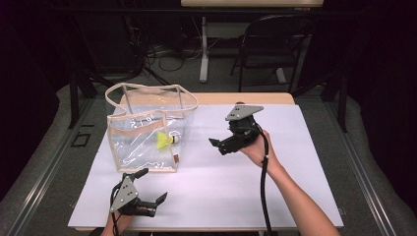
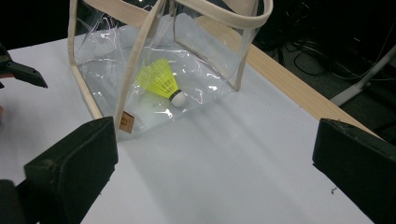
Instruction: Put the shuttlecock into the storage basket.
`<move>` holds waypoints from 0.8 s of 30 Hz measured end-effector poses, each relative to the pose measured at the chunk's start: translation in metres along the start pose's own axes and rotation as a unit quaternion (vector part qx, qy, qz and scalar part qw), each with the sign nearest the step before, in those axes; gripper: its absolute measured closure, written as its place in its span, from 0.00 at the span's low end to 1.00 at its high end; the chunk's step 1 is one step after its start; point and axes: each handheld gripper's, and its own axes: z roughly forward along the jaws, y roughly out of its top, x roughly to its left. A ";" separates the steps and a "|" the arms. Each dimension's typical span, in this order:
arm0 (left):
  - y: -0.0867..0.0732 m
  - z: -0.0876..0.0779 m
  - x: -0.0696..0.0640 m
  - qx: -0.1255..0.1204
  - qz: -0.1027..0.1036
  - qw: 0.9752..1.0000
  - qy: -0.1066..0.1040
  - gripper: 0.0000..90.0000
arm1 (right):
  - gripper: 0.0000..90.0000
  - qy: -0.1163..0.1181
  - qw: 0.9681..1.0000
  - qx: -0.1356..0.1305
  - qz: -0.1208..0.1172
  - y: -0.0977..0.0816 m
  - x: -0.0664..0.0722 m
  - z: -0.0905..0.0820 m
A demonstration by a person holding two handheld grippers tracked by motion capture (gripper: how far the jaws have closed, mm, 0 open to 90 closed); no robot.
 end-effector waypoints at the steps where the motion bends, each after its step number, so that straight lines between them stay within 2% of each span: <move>1: 0.000 0.000 0.000 0.000 0.000 1.000 0.000 0.00 | 0.00 -0.002 1.000 -0.001 0.000 -0.002 0.001 -0.002; 16: 0.000 0.000 0.000 0.000 -0.001 1.000 0.001 0.00 | 0.00 -0.018 1.000 -0.022 -0.007 -0.032 0.009 -0.028; 24: 0.000 0.000 0.000 0.000 -0.001 1.000 0.001 0.00 | 0.00 -0.022 0.999 -0.034 0.000 -0.051 0.010 -0.041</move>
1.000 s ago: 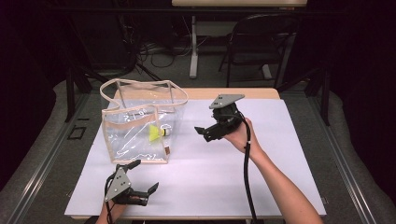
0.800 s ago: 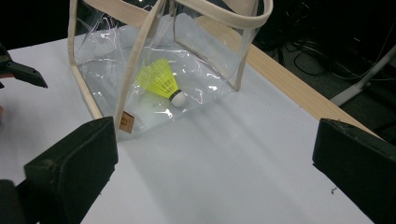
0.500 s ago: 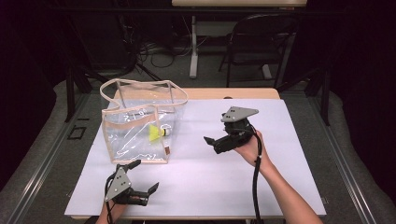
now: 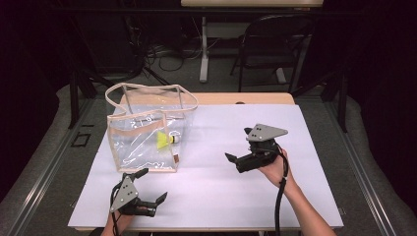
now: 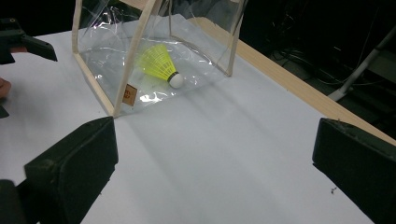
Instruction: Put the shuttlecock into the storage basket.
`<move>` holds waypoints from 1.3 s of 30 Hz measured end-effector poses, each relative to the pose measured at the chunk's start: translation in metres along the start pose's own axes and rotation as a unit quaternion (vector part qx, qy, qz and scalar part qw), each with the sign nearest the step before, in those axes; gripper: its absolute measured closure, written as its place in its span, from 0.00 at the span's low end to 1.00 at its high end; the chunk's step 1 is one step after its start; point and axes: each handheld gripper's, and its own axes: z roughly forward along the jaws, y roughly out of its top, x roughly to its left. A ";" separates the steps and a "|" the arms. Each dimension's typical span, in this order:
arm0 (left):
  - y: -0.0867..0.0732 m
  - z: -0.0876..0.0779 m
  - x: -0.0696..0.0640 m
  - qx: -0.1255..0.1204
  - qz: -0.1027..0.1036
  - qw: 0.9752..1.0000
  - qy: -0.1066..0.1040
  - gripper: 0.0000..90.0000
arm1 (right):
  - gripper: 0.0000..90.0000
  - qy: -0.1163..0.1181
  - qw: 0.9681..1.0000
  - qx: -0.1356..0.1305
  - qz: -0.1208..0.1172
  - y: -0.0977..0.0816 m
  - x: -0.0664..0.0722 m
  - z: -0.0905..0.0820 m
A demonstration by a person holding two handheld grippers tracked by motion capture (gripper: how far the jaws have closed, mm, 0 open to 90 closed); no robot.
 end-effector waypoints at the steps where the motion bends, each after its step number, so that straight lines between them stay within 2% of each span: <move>1: 0.000 0.000 0.000 0.000 0.000 1.000 0.000 0.00 | 0.00 -0.001 1.000 -0.001 0.001 -0.003 0.000 -0.002; 12: 0.000 0.000 0.000 0.001 0.000 1.000 0.001 0.00 | 0.00 -0.006 1.000 -0.015 0.011 -0.030 0.004 -0.015; 28: 0.000 0.000 0.000 0.002 0.001 1.000 0.001 0.00 | 0.00 -0.016 1.000 -0.013 0.006 -0.066 0.012 -0.026; 33: 0.000 0.000 0.000 0.002 0.002 1.000 0.001 0.00 | 0.00 -0.021 1.000 -0.016 0.011 -0.077 0.013 -0.028; 39: 0.000 0.000 0.000 0.002 0.002 1.000 0.001 0.00 | 0.00 -0.023 1.000 -0.016 -0.001 -0.086 0.017 -0.029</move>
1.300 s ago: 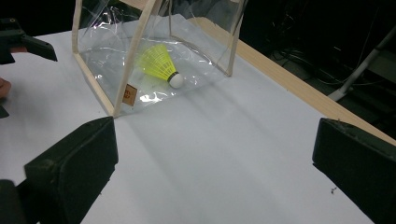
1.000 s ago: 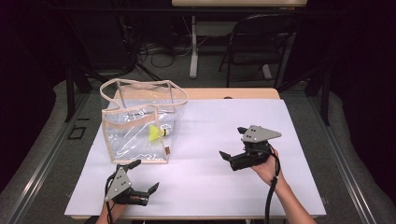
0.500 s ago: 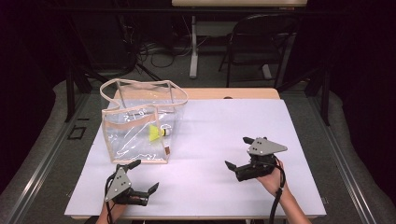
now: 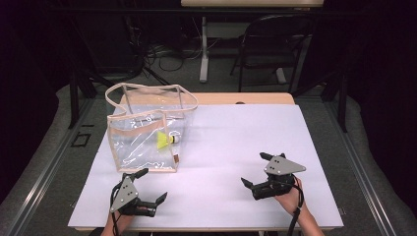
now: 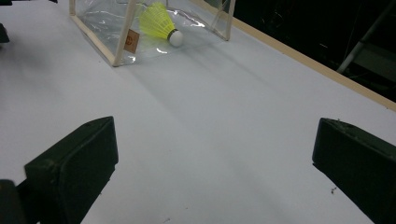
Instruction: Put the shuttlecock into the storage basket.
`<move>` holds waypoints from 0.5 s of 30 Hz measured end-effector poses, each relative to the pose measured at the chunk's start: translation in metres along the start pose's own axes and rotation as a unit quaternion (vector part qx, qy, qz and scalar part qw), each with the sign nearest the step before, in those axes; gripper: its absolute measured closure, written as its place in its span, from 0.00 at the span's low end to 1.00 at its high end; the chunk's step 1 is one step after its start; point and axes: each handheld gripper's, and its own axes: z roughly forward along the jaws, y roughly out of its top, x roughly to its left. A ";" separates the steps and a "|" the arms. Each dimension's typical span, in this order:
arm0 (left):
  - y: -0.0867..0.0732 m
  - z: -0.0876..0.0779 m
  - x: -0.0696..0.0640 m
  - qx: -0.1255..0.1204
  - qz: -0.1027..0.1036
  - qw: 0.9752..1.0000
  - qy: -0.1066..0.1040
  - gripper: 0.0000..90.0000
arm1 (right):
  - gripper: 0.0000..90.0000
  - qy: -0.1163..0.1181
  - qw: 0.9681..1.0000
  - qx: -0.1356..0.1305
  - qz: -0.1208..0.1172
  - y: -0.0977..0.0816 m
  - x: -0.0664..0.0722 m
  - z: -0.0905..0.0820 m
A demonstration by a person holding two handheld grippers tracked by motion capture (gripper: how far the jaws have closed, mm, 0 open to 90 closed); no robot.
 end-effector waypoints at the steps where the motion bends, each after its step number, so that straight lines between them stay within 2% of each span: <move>1: 0.000 0.000 0.000 -0.001 -0.001 1.000 0.000 0.00 | 0.00 0.000 1.000 0.000 0.000 -0.001 0.001 0.000; 8: 0.000 0.000 0.000 -0.001 -0.001 1.000 0.000 0.00 | 0.00 0.003 1.000 0.001 0.000 -0.012 0.004 -0.004; 15: 0.000 0.000 0.000 0.001 0.000 1.000 -0.001 0.00 | 0.00 0.004 1.000 0.000 -0.009 -0.022 0.009 -0.005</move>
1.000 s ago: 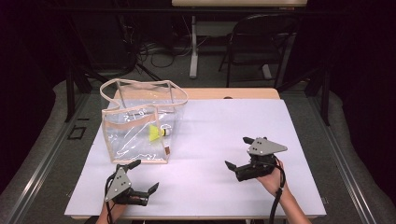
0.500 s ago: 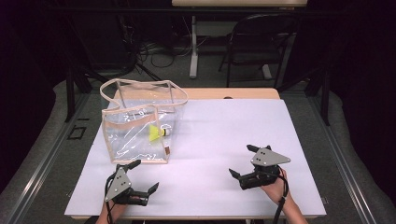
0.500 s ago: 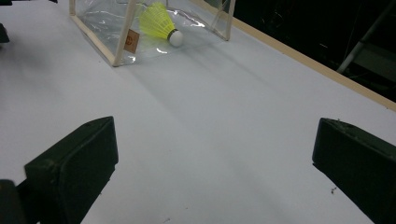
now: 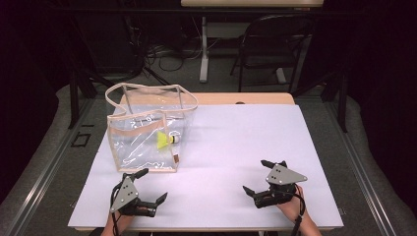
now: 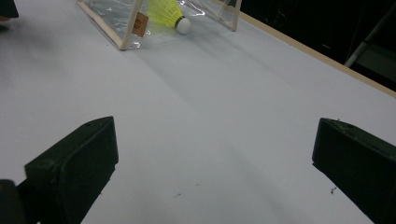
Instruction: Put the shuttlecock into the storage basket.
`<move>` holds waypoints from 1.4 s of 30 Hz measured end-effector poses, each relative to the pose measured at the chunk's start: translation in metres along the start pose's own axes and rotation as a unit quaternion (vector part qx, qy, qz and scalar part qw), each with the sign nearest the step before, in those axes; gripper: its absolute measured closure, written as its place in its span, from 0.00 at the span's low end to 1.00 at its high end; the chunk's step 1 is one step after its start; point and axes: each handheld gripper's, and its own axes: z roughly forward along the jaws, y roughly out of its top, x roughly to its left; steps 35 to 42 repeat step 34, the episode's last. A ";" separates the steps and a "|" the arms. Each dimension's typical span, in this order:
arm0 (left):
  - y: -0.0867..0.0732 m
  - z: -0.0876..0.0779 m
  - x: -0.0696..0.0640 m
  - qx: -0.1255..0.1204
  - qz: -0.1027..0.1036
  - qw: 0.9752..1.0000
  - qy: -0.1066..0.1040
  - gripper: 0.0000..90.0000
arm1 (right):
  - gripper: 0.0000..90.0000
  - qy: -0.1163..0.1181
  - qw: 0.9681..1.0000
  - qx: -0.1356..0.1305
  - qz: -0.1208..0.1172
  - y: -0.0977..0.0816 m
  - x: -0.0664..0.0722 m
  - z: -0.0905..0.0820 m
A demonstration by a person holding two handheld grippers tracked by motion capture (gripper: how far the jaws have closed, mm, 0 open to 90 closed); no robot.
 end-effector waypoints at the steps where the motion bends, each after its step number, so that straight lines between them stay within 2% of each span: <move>1: 0.000 0.000 0.000 0.000 0.000 1.000 0.000 0.00 | 0.00 -0.002 1.000 -0.002 -0.002 -0.001 0.001 0.000; 13: 0.000 0.000 0.000 0.001 -0.001 1.000 -0.001 0.00 | 0.00 0.012 1.000 -0.020 0.004 -0.019 0.007 -0.008; 21: 0.000 0.001 0.000 0.002 0.000 1.000 -0.001 0.00 | 0.00 0.005 1.000 -0.030 0.007 -0.028 0.011 -0.016; 42: 0.001 0.000 -0.001 0.002 0.005 1.000 -0.004 0.00 | 0.00 0.001 0.999 -0.032 0.005 -0.030 0.012 -0.018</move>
